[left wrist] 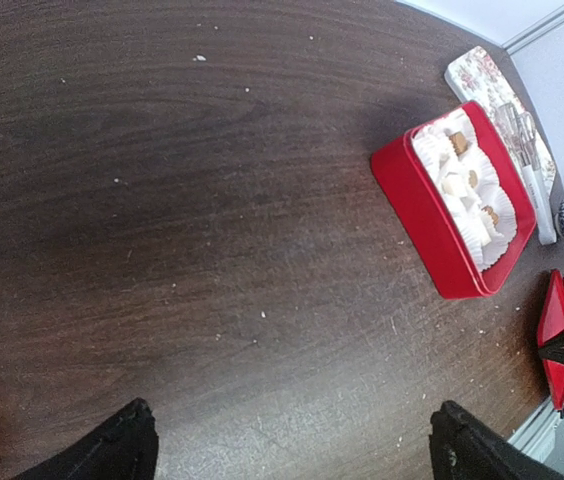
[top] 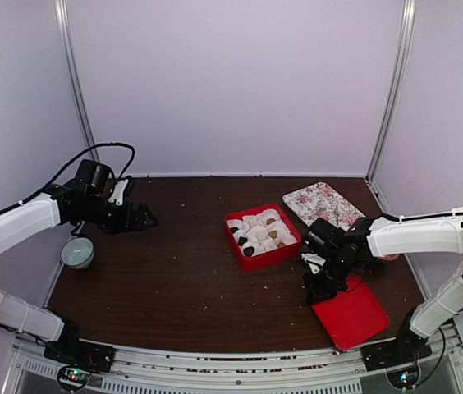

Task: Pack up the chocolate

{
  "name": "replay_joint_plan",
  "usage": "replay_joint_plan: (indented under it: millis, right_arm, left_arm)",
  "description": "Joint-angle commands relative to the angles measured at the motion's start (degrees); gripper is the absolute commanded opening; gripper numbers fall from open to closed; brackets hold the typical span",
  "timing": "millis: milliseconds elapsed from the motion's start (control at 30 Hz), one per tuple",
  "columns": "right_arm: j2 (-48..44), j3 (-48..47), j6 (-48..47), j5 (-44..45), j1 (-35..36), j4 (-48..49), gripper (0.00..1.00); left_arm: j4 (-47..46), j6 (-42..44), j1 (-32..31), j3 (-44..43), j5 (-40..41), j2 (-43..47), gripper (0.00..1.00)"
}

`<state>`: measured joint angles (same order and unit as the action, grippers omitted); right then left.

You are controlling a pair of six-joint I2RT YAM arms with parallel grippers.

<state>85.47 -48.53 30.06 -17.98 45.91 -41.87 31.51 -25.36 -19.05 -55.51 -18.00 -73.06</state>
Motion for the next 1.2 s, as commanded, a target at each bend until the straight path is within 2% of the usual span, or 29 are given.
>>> replay_joint_plan:
  millis: [0,300,467,767,933,1167]
  right_arm:
    - [-4.63,-2.22,2.23,-3.72,0.58,-0.03,0.00]
    - [-10.13,-12.21,-1.59,-12.27,0.59,-3.62,0.00]
    - [-11.03,-19.35,-1.55,-22.67,0.63,-1.82,0.00]
    - [-13.85,-31.29,1.54,-38.58,0.79,12.39,0.00]
    - [-12.73,-37.56,6.29,-45.14,1.79,22.08,0.00]
    - [-9.88,-43.07,14.75,-51.60,7.23,35.86,0.00]
  left_arm:
    - [-0.53,0.31,0.37,0.83,0.11,1.88,0.98]
    - [0.44,1.13,0.39,0.61,-0.70,3.99,0.98]
    - [-0.51,2.13,0.33,-0.66,-3.55,5.00,0.98]
    - [-11.90,3.32,-1.10,0.87,-18.84,11.33,0.98]
    - [-22.52,3.31,-6.10,3.52,-22.19,16.78,0.98]
    - [-31.90,3.70,-14.33,2.58,-23.57,16.80,0.98]
